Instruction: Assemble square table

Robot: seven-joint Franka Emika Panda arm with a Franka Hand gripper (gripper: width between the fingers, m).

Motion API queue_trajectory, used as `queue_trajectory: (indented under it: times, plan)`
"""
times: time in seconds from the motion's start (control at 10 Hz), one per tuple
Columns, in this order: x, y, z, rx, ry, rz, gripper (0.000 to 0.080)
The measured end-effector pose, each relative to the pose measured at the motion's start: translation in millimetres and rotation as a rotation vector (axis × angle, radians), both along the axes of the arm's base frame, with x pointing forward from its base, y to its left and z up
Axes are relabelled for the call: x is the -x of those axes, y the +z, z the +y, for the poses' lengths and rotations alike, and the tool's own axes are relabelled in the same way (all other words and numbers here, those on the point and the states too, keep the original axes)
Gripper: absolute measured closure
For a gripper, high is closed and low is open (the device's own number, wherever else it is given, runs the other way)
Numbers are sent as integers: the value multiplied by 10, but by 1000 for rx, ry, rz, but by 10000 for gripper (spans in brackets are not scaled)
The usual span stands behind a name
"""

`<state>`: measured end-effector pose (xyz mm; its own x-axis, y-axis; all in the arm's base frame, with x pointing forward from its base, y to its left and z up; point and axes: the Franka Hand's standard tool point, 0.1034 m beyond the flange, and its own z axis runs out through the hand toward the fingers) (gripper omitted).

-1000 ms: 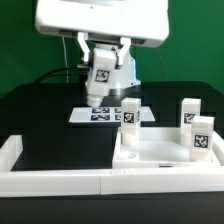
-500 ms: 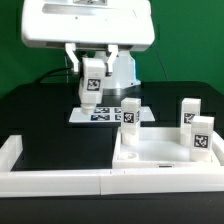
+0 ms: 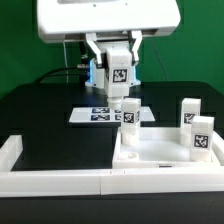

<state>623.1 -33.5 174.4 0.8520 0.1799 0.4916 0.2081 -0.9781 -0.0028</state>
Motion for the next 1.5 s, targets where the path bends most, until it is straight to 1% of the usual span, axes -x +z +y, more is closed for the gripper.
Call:
queue_trajectory:
  times: [0.4, 0.5, 0.6, 0.7, 0.8, 0.9, 1.0, 1.1, 1.2, 1.3, 1.4, 1.5]
  plan:
    - [10, -26, -12, -2, -6, 5, 509]
    - [30, -75, -40, 5, 7, 11, 509]
    - [97, -241, -159, 28, 63, 33, 509]
    - [132, -407, -205, 4, 93, 72, 509]
    - [105, -538, -186, -27, 122, 91, 509]
    - [84, -700, -99, -46, 120, 85, 509]
    - [64, -811, 42, -64, 88, 71, 509]
    - [15, -810, 189, -90, 21, 54, 509]
    - [3, -740, 295, -128, -60, 59, 509]
    - [6, -592, 320, -141, -153, 53, 509]
    - [48, -612, 276, -106, -124, 55, 509]
    - [51, -653, 270, -109, -127, 61, 509]
